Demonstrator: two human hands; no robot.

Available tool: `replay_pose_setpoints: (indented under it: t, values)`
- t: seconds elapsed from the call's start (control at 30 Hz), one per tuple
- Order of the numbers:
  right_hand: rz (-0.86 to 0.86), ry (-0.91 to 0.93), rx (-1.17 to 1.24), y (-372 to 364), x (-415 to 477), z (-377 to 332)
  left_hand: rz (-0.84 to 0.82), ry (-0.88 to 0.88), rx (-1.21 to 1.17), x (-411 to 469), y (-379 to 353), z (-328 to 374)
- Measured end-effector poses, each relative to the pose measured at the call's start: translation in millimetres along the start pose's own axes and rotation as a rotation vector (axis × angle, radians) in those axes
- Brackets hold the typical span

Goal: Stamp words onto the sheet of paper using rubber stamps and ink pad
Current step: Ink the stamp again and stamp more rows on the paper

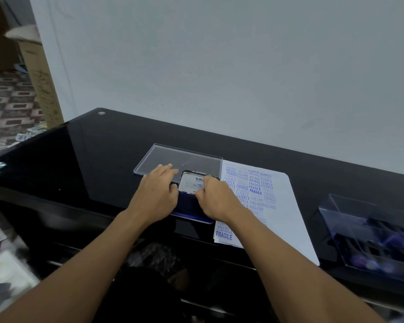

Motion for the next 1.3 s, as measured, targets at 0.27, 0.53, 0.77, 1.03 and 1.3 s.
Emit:
replay_pose_setpoints:
  t: [0.27, 0.53, 0.77, 1.03, 1.3]
  values:
    - [0.044, 0.013, -0.045, 0, -7, -6, -0.001, -0.049, 0.002, 6, 4, 13]
    - [0.03, 0.0, 0.049, 1, -6, 0, -0.001, -0.095, -0.023, 10, 2, 34]
    - [0.107, 0.024, 0.019, 4, -12, 2, -0.004, -0.132, -0.032, 11, -3, 53]
    - [0.131, -0.046, 0.308, 17, -17, 33, -0.019, -0.148, -0.039, 21, -15, 71]
    - [-0.007, -0.081, 0.181, 48, -22, 105, -0.094, -0.148, -0.025, 34, -46, 102]
Point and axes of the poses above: each hand's wrist, its own x-axis towards the middle knuckle, its own y-axis out of the back of the hand, z = x × y, the point moved 10 cm from there along x, towards the middle knuckle, and after that the axes turned 14 degrees about -x, right-handed, at the moved point
